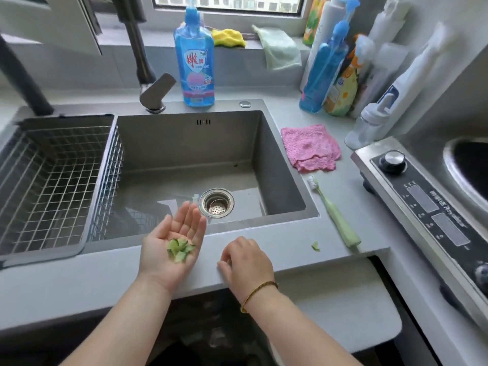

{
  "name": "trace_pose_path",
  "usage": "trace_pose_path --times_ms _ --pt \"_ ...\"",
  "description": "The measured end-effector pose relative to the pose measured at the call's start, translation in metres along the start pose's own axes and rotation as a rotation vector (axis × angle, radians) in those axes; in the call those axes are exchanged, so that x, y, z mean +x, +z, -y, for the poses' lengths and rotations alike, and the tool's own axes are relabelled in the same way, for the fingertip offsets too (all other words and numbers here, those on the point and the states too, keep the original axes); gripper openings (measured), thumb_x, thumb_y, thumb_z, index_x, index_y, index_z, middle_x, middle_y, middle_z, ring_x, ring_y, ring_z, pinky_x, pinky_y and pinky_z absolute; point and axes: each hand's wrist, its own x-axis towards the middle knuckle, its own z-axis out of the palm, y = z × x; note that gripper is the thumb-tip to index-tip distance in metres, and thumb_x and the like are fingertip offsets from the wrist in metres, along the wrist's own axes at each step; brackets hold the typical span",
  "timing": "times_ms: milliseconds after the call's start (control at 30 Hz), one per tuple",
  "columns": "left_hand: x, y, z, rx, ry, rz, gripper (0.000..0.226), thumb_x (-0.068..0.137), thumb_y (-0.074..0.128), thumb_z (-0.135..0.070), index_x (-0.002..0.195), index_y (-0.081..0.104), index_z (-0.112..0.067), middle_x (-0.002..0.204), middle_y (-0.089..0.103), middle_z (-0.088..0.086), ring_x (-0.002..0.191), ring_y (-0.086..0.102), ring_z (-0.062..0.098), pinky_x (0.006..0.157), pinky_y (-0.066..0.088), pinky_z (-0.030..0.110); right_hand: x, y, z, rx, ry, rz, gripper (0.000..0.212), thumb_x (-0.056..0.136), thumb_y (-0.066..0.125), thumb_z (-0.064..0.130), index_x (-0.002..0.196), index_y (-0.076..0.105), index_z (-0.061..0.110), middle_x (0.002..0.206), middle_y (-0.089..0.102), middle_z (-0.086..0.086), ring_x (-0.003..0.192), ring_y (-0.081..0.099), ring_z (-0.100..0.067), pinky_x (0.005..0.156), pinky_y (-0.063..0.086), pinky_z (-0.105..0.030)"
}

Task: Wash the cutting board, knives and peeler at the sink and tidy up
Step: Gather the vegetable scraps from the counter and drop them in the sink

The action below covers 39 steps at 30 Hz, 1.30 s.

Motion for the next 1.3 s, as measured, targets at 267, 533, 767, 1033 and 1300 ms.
trace_pose_path --times_ms 267,533,767,1033,1300 --pt "0.005 -0.001 0.009 0.001 -0.016 -0.008 0.068 0.004 0.089 -0.002 0.071 0.075 0.001 0.080 0.072 0.011 0.070 0.072 0.020 0.056 0.058 0.034 -0.012 -0.017 -0.039 0.303 0.242 -0.488 0.013 0.081 0.059 0.018 0.071 0.057 0.009 0.060 0.049 0.004 0.061 0.047 -0.016 0.054 0.030 -0.017" --pt "0.020 0.012 0.031 0.039 -0.150 0.014 0.069 0.003 0.090 -0.002 0.071 0.075 0.001 0.078 0.072 0.011 0.068 0.071 0.020 0.054 0.058 0.034 -0.028 -0.057 -0.096 0.354 0.633 -0.298 0.035 0.087 0.054 0.008 0.122 0.051 0.010 0.076 0.053 0.000 0.081 0.047 -0.016 0.063 0.028 -0.016" --pt "0.034 0.021 0.045 0.064 -0.215 0.028 0.069 0.003 0.089 -0.002 0.070 0.074 0.002 0.076 0.071 0.012 0.067 0.071 0.022 0.054 0.058 0.035 -0.017 -0.067 -0.107 0.221 0.724 -0.104 0.026 0.088 0.053 0.014 0.114 0.053 0.009 0.082 0.049 0.005 0.097 0.054 -0.021 0.078 0.038 -0.020" --pt "0.046 0.022 0.047 0.092 -0.225 0.018 0.072 0.000 0.089 -0.003 0.070 0.075 0.002 0.077 0.071 0.012 0.066 0.071 0.022 0.054 0.058 0.036 -0.016 -0.080 -0.101 0.109 0.764 0.003 0.034 0.089 0.054 0.021 0.058 0.041 0.024 0.102 0.065 -0.005 0.106 0.058 -0.021 0.082 0.042 -0.020" --pt "0.054 0.025 0.059 0.105 -0.276 0.031 0.054 0.021 0.090 -0.004 0.072 0.074 0.003 0.075 0.071 0.014 0.063 0.071 0.023 0.052 0.057 0.036 -0.023 -0.067 -0.106 0.123 0.692 -0.104 0.029 0.087 0.052 0.015 0.062 0.040 0.023 0.061 0.044 0.011 0.075 0.046 -0.014 0.064 0.033 -0.019"
